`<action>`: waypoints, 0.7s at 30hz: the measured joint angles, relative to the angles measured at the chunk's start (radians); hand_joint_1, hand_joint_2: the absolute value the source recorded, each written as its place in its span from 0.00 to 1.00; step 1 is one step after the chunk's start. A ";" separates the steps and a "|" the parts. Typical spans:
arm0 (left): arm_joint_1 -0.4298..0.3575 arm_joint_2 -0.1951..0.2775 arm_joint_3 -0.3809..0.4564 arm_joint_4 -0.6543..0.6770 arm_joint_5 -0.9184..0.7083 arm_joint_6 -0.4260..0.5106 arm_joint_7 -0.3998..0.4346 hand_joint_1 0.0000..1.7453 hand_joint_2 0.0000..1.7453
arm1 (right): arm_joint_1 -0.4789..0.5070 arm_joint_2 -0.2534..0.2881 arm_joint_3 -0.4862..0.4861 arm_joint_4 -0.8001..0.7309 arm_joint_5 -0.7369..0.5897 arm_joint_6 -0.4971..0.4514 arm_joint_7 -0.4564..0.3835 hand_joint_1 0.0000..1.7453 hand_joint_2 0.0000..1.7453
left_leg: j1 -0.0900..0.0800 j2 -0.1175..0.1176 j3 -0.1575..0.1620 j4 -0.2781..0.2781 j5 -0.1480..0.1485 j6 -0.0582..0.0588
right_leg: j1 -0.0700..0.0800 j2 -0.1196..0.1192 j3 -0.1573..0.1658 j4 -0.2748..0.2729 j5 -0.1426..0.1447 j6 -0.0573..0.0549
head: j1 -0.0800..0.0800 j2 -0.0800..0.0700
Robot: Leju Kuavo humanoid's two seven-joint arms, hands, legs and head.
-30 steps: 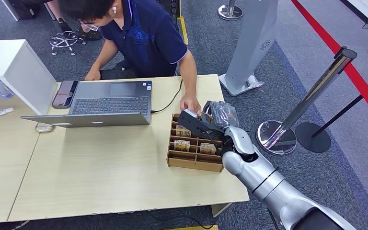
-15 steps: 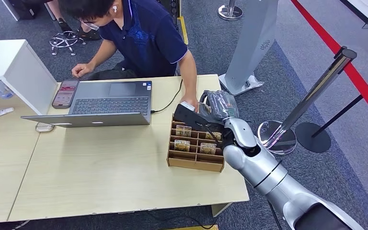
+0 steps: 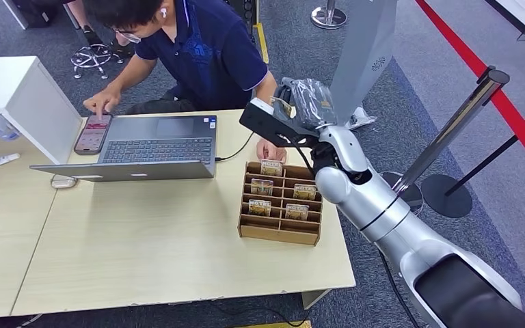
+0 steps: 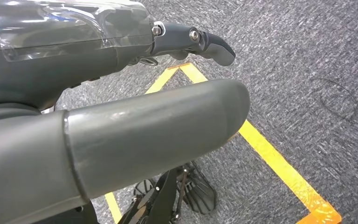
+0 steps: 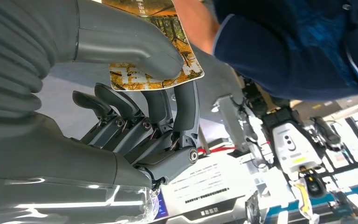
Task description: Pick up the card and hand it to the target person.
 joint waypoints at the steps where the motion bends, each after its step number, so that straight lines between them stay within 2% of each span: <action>1: 0.000 0.000 0.000 0.000 -0.002 -0.001 0.000 0.00 0.00 | -0.015 0.008 0.003 0.025 -0.011 -0.010 -0.012 1.00 1.00 | 0.000 0.000 0.000 0.000 0.000 0.000 | 0.000 0.000 0.000 0.000 0.000 0.000 | 0.000 0.000; 10: 0.000 0.000 0.000 0.000 -0.027 -0.009 0.004 0.00 0.00 | -0.098 0.083 0.016 0.272 -0.113 -0.126 -0.160 1.00 1.00 | 0.000 0.000 0.000 0.000 0.000 0.000 | 0.000 -0.001 0.000 0.000 0.000 0.000 | 0.000 0.000; 21: 0.000 0.000 0.000 0.000 -0.038 -0.013 0.007 0.00 0.00 | -0.114 0.138 0.014 0.511 -0.174 -0.208 -0.231 1.00 1.00 | 0.000 0.000 0.000 0.000 0.000 0.000 | 0.000 0.000 0.000 0.000 0.000 0.000 | 0.000 0.000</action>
